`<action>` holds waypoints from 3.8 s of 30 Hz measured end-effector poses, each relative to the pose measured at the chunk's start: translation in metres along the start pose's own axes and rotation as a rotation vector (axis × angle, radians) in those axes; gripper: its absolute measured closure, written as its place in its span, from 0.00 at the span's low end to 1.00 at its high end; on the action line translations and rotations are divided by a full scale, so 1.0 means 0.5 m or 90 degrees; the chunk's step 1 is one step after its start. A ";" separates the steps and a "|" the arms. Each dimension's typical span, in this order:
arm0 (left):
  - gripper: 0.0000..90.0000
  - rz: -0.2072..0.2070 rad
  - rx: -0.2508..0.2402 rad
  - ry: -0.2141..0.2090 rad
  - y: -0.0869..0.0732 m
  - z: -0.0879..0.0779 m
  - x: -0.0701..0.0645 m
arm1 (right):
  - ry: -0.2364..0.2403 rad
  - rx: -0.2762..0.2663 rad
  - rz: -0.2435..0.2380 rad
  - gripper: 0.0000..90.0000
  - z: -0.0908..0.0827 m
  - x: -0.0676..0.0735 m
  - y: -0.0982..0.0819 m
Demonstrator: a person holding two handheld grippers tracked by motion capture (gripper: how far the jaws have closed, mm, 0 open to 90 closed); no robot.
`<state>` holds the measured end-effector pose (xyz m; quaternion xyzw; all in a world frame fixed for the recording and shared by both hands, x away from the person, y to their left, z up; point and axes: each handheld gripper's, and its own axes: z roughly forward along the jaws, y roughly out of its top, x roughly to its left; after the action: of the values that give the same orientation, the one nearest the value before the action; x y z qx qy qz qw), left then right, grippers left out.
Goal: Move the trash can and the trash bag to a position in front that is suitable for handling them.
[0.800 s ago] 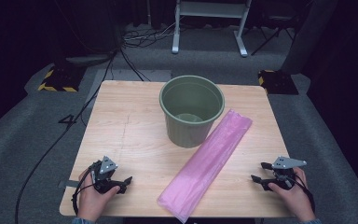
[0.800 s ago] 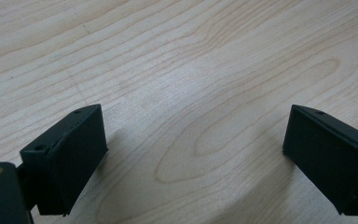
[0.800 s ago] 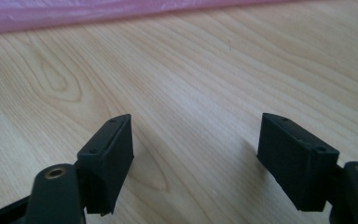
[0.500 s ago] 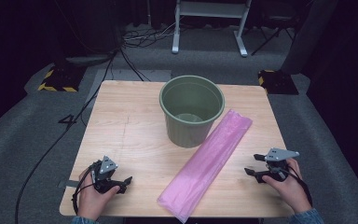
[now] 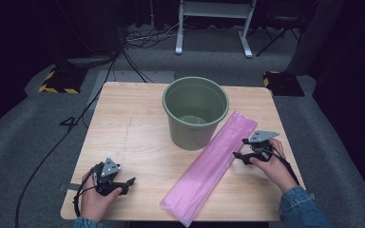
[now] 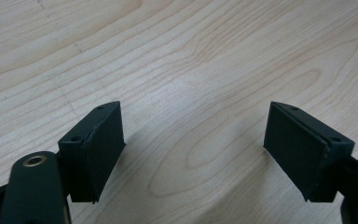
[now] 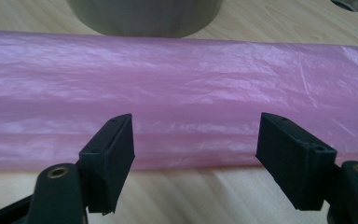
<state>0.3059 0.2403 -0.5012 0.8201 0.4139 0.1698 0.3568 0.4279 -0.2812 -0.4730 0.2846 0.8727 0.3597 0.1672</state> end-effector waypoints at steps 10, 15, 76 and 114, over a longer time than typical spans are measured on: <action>0.23 0.006 -0.004 -0.004 0.006 -0.003 -0.007 | 0.017 0.013 -0.004 0.36 0.041 -0.026 0.025; 0.23 0.013 -0.004 -0.006 0.005 -0.005 -0.008 | 0.035 0.054 0.009 0.41 0.056 -0.032 0.012; 0.26 0.010 -0.007 -0.014 0.004 -0.007 -0.016 | 0.150 0.161 -0.041 0.99 -0.057 0.077 -0.034; 0.26 0.012 -0.024 -0.023 0.028 0.010 -0.018 | 0.039 -0.115 0.276 0.99 -0.376 0.026 -0.088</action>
<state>0.3110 0.2253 -0.4945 0.8200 0.3961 0.1665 0.3782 0.3079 -0.3989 -0.3770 0.4380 0.7601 0.4725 0.0846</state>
